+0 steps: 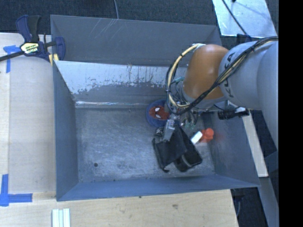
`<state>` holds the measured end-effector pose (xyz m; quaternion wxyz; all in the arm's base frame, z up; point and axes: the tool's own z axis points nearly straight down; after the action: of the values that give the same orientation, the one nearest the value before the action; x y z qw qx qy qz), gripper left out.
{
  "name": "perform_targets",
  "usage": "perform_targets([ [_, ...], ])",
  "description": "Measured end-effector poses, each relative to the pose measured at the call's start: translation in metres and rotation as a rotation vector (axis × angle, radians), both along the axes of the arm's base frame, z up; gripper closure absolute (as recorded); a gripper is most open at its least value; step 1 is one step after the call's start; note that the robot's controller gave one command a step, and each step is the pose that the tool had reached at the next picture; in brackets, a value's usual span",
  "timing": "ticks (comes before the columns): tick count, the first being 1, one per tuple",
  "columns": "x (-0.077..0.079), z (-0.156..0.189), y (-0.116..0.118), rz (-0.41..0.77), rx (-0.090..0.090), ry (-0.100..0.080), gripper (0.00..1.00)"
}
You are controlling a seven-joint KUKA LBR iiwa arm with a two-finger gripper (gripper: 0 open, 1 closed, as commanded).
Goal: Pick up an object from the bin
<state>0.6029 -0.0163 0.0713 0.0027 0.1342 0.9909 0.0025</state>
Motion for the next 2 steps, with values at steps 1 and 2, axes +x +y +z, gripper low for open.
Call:
perform_targets([
  [1, 0.0000, 0.0001, 0.0001, 0.000, 0.000, 0.000, 0.00],
  [2, 0.0019, 0.0039, -0.0006, 0.000, 0.000, -0.006, 1.00],
])
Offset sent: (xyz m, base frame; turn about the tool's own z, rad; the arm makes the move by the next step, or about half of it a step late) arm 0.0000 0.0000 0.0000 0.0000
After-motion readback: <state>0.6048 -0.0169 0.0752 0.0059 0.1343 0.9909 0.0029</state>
